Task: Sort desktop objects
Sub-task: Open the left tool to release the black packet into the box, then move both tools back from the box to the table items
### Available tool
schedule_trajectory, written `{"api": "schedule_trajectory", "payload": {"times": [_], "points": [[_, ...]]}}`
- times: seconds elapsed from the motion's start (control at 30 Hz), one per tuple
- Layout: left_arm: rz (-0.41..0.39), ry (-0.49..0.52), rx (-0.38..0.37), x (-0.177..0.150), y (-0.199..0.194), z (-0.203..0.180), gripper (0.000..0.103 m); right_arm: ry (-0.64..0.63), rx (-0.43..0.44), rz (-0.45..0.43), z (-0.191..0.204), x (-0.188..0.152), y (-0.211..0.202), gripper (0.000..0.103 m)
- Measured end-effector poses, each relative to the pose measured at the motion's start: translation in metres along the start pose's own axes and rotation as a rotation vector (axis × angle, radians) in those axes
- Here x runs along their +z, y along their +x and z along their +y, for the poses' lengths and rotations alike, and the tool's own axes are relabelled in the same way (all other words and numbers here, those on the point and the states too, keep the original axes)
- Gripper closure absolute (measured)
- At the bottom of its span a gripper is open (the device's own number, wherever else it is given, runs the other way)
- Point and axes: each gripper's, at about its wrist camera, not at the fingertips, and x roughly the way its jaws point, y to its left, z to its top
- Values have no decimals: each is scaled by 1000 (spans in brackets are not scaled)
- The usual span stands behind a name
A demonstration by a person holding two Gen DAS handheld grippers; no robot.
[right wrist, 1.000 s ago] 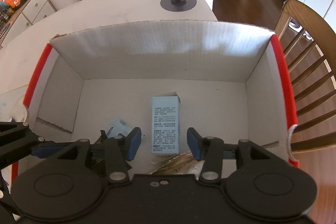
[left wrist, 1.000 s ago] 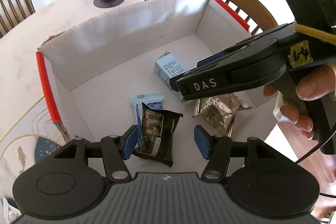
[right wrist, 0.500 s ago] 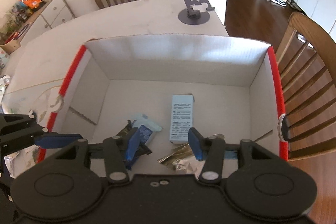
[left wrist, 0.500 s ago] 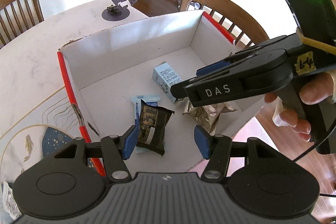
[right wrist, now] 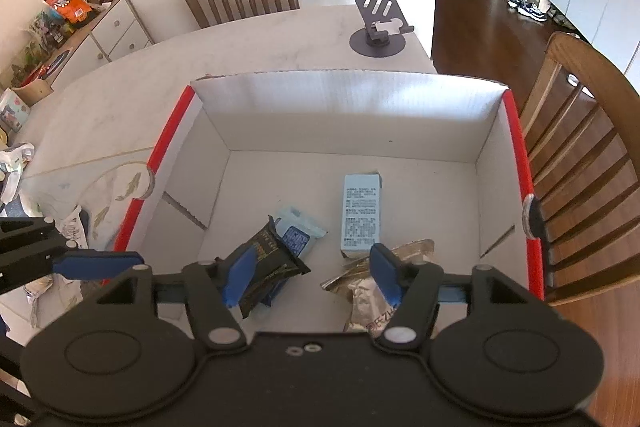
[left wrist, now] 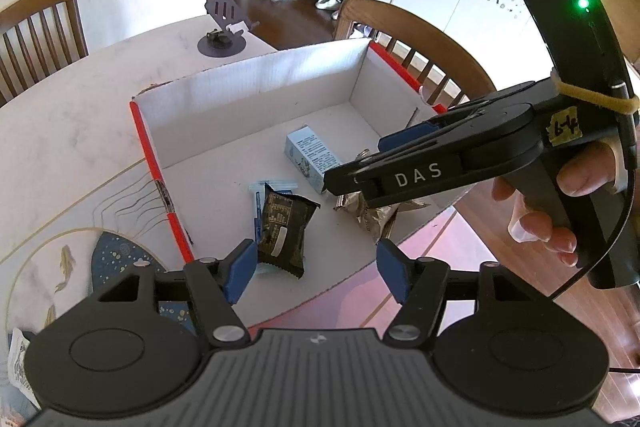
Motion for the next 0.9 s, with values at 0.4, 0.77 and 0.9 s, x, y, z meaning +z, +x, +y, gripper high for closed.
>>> {"api": "schedule_trajectory", "payload": {"times": [0.4,0.77,0.9], "points": [[-46,-29,-14,-28,-37,16,19,11,8,-49,25,-17,-22,35],[-81,-101,5,-65,-79,53,12,-4,26,-91,74,-28,-34,29],[-90,-126,6,-79,-93,69,12,-20,34,-102,96,-32,-36,28]]}}
